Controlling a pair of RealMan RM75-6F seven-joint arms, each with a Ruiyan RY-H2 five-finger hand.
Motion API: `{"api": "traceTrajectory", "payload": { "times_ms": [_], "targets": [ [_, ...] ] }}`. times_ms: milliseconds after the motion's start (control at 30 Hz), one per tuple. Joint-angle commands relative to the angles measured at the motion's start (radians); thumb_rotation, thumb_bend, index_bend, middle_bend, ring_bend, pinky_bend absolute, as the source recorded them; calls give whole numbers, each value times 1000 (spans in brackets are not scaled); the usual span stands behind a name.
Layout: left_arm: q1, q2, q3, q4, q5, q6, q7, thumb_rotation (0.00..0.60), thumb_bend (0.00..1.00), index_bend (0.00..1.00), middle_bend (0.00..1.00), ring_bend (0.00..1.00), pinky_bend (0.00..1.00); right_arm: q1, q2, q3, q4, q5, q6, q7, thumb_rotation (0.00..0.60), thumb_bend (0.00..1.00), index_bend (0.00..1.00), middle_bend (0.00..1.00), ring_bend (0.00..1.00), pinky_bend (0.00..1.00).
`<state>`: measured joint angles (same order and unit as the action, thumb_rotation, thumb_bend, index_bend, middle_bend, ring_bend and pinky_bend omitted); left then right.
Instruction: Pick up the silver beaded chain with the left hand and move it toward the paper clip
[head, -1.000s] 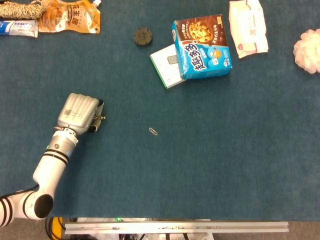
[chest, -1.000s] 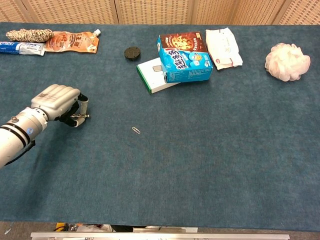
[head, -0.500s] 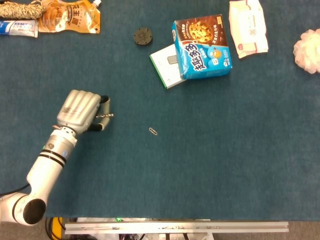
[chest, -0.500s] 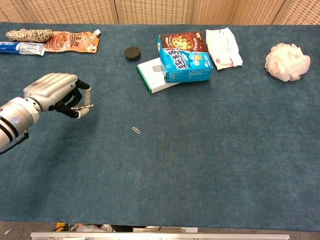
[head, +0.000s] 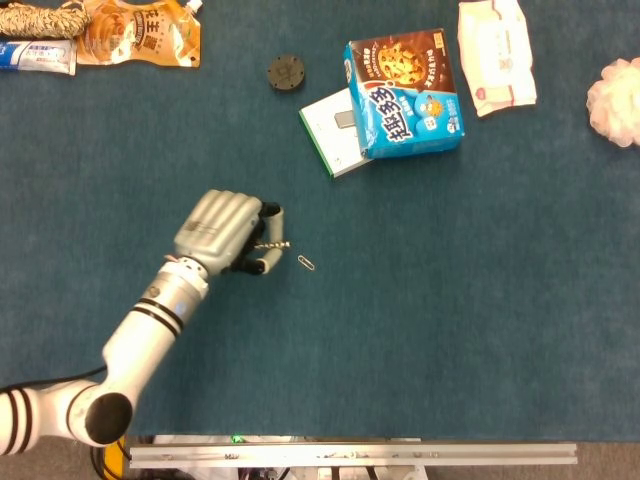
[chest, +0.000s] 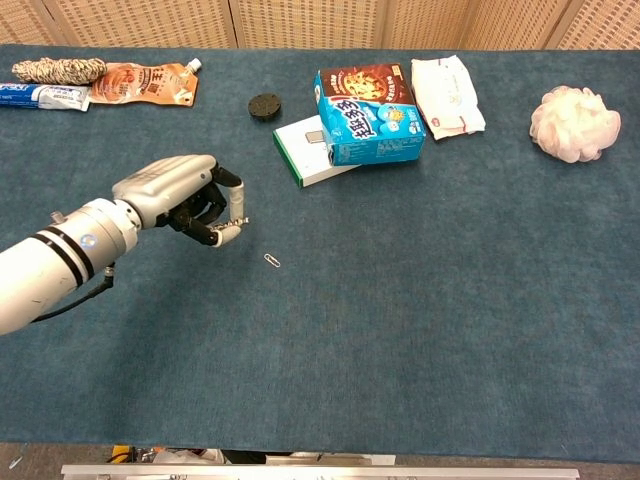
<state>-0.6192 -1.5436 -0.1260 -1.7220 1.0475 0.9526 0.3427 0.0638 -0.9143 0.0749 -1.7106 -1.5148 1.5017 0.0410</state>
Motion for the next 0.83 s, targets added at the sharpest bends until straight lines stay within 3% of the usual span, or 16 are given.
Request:
{"api": "traceTrajectory", "payload": {
  "times_ms": [33, 500, 833],
  "targets": [
    [-19, -43, -7, 12, -22, 3, 15, 600, 381, 591, 846, 847, 910, 0, 1, 0, 0, 0, 0, 0, 600, 268, 474, 522, 416, 453],
    [-77, -221, -18, 123, -116, 27, 93, 600, 381, 593, 845, 847, 910, -4, 12, -1, 0, 2, 2, 13, 600, 268, 474, 522, 417, 453],
    [-93, -260, -25, 163, -142, 27, 97, 600, 381, 595, 845, 847, 910, -10, 19, -1, -1, 6, 8, 14, 600, 268, 474, 522, 418, 453]
  ]
}}
